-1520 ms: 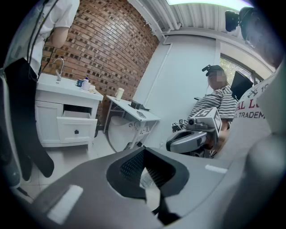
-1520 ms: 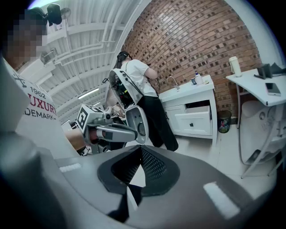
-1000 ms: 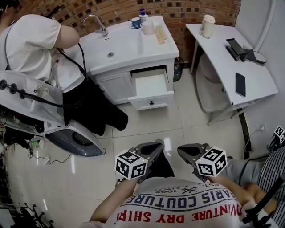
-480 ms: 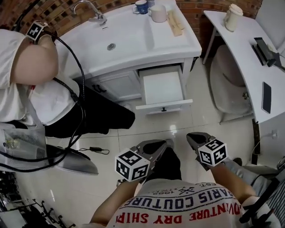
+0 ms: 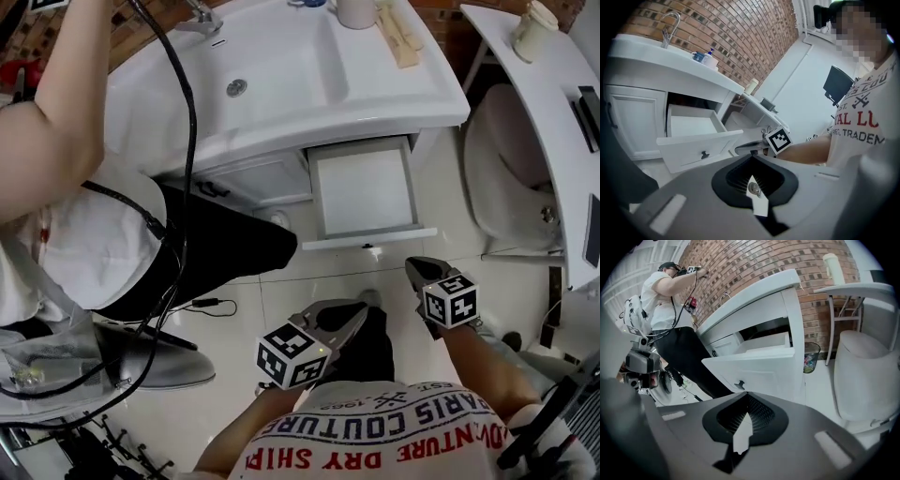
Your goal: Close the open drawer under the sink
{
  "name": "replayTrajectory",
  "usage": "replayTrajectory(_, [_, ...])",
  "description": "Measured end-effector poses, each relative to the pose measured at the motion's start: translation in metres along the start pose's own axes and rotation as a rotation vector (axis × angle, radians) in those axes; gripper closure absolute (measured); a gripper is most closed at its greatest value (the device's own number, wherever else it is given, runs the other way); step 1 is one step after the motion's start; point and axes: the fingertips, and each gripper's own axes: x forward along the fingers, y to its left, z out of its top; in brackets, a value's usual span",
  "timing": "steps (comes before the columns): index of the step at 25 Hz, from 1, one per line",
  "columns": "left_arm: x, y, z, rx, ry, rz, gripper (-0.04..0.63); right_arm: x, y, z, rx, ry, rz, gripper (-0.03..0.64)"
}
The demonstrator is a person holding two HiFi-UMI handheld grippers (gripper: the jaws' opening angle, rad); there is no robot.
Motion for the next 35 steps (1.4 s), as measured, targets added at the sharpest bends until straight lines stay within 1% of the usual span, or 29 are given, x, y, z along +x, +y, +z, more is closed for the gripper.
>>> replayTrajectory(4, [0.004, 0.018, 0.005, -0.023, 0.02, -0.015, 0.612, 0.02, -0.008, 0.016, 0.04, -0.014, -0.018, 0.611])
replayTrajectory(10, [0.007, 0.037, 0.012, -0.05, 0.043, -0.022, 0.612, 0.029, -0.016, 0.028, 0.105, -0.041, -0.035, 0.611])
replayTrajectory(15, [0.009, 0.051, 0.019, -0.064, 0.052, -0.024, 0.612, 0.036, -0.023, 0.042, 0.128, -0.068, -0.05, 0.61])
replayTrajectory(20, [0.013, 0.07, 0.028, -0.072, 0.059, -0.015, 0.612, 0.056, -0.039, 0.073, 0.139, -0.089, -0.042, 0.609])
replayTrajectory(25, [0.017, 0.093, 0.036, -0.074, 0.055, -0.002, 0.612, 0.078, -0.055, 0.112, 0.156, -0.122, -0.02, 0.609])
replayTrajectory(32, [0.014, 0.126, 0.048, -0.078, 0.036, 0.043, 0.612, 0.109, -0.078, 0.158, 0.218, -0.183, 0.016, 0.609])
replayTrajectory(35, [0.009, 0.137, 0.047, -0.095, 0.033, 0.065, 0.612, 0.121, -0.085, 0.176, 0.241, -0.202, 0.02, 0.609])
